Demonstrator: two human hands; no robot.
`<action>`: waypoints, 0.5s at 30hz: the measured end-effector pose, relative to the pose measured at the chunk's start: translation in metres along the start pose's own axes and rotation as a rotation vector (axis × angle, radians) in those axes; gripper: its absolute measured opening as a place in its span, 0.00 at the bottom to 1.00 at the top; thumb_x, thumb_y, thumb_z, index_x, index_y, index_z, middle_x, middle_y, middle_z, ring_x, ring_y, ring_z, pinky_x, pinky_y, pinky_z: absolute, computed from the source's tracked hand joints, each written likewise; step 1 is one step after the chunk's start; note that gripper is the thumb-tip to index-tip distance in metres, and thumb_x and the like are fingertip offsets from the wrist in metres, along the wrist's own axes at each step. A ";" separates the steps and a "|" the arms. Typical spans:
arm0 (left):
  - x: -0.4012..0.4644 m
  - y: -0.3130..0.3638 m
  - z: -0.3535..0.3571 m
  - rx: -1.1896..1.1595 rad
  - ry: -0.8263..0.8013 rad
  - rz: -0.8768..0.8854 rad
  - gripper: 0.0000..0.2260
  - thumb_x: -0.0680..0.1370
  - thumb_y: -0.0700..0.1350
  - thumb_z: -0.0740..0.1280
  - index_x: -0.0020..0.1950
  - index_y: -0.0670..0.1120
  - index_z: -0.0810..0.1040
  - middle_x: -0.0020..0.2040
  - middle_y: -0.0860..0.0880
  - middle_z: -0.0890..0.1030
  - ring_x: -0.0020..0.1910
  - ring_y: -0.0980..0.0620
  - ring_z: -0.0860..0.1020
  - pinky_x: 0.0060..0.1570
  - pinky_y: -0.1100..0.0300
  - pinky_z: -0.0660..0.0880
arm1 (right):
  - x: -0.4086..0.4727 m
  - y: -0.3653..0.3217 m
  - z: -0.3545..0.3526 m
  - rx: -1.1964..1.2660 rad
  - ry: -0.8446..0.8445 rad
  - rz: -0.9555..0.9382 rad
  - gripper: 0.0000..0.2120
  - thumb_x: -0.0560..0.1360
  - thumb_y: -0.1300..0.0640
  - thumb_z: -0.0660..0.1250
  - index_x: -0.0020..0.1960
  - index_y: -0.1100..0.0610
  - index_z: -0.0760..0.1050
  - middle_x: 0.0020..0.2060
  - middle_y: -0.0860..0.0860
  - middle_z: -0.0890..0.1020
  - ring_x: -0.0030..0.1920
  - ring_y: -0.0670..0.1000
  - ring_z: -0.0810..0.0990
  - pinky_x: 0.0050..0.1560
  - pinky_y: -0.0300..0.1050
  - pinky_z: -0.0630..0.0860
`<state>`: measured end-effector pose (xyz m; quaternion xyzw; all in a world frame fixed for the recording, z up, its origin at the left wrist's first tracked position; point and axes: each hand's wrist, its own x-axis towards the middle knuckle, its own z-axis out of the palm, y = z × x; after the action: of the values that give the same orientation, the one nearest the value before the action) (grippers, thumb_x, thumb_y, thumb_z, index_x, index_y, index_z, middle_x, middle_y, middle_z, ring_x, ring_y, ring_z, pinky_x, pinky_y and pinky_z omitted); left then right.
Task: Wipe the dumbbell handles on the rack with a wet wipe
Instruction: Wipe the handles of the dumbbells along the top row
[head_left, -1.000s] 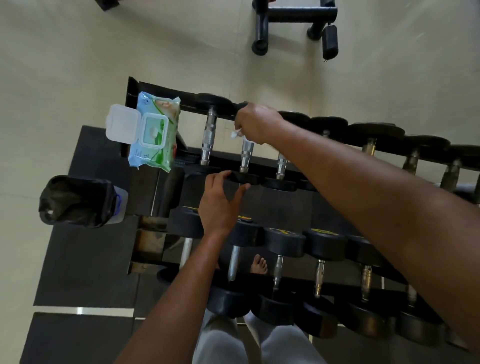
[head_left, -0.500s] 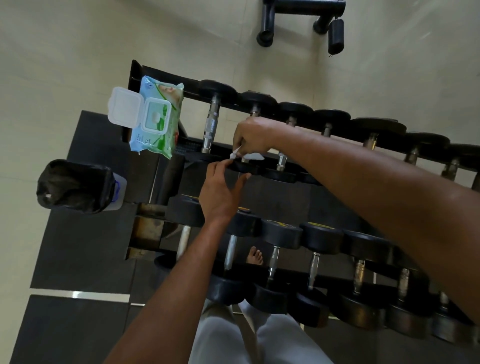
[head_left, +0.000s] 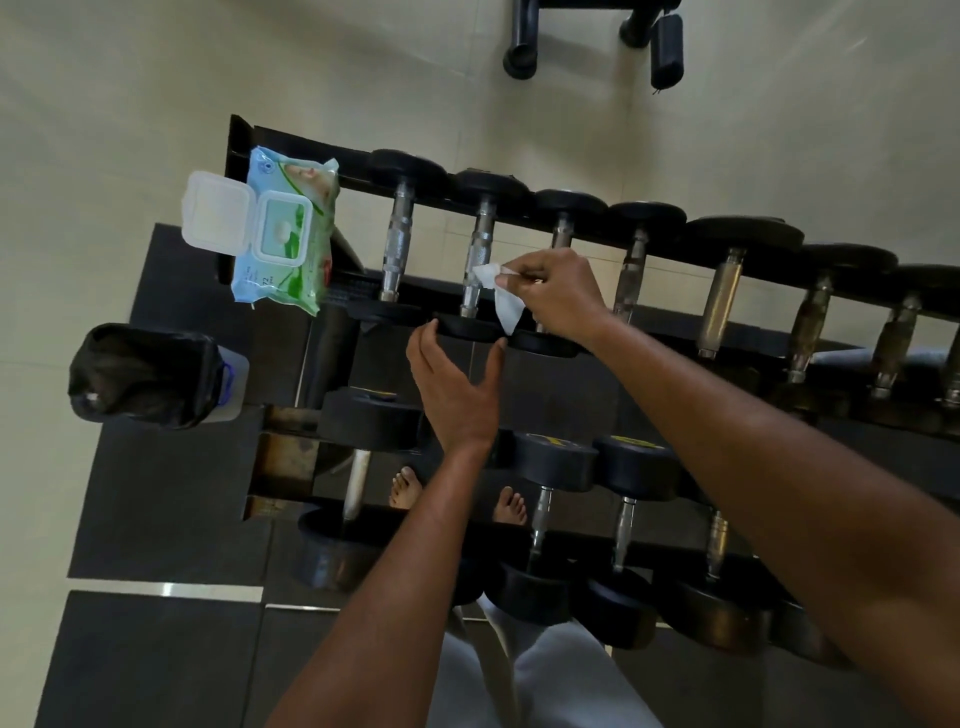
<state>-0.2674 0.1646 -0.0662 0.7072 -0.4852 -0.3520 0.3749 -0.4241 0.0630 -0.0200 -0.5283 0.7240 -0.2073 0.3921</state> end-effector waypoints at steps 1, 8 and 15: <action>0.000 0.000 0.004 0.001 0.026 -0.005 0.38 0.77 0.59 0.79 0.78 0.42 0.68 0.77 0.45 0.68 0.77 0.48 0.69 0.72 0.68 0.64 | 0.000 0.002 0.002 0.004 0.023 -0.010 0.10 0.78 0.50 0.77 0.57 0.51 0.88 0.54 0.43 0.87 0.53 0.39 0.83 0.55 0.33 0.78; 0.003 -0.008 0.013 0.062 0.095 -0.013 0.40 0.75 0.62 0.80 0.79 0.46 0.68 0.77 0.49 0.70 0.77 0.50 0.70 0.69 0.59 0.72 | 0.002 0.009 0.009 0.024 0.088 -0.036 0.08 0.79 0.49 0.76 0.57 0.49 0.88 0.49 0.40 0.87 0.50 0.40 0.83 0.51 0.38 0.81; 0.001 -0.002 0.013 0.099 0.106 -0.073 0.41 0.76 0.62 0.78 0.81 0.45 0.67 0.78 0.48 0.68 0.73 0.50 0.73 0.58 0.59 0.72 | 0.000 0.006 0.010 0.023 0.123 -0.035 0.09 0.79 0.50 0.76 0.58 0.50 0.88 0.51 0.42 0.87 0.50 0.39 0.83 0.51 0.32 0.76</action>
<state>-0.2774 0.1616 -0.0741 0.7598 -0.4552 -0.3032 0.3515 -0.4196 0.0664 -0.0305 -0.5225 0.7349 -0.2545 0.3495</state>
